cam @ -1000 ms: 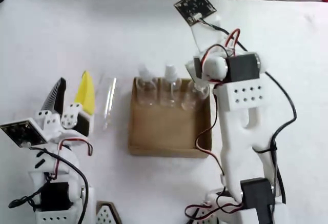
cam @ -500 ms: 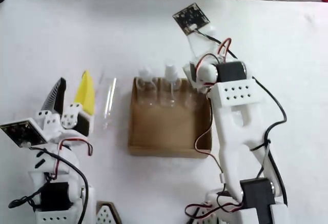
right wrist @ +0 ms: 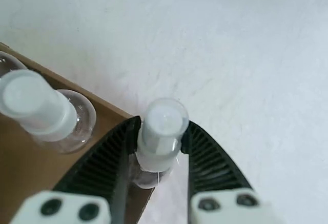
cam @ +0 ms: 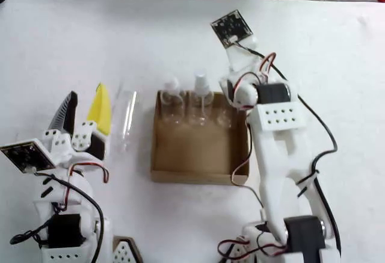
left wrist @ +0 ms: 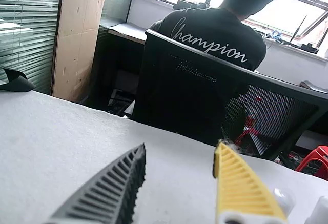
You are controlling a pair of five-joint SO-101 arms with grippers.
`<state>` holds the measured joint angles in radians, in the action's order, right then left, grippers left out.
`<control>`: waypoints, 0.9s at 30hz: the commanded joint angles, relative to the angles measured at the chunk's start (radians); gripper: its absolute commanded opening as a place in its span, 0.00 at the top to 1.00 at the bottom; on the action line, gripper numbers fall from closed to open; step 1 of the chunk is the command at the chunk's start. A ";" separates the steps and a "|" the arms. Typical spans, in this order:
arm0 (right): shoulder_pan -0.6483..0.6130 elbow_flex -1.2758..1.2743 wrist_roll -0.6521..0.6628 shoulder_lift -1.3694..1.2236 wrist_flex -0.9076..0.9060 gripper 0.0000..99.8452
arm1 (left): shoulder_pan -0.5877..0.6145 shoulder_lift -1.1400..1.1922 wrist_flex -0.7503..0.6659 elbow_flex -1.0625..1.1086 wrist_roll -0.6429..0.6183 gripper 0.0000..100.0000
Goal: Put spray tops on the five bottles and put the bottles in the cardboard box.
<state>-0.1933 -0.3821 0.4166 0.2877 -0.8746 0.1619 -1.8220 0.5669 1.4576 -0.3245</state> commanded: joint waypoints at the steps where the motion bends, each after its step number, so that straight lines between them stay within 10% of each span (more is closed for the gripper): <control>1: 0.012 -0.049 -0.032 0.116 0.031 0.98 | 0.004 -0.008 -0.035 -0.006 0.008 0.79; 27: 0.010 -0.344 -0.106 0.209 0.277 0.98 | 0.004 -0.008 -0.031 -0.008 0.008 0.79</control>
<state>-0.1933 -0.6905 0.3583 0.4841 -0.6628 0.1619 -1.8220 0.5669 1.4576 -0.3245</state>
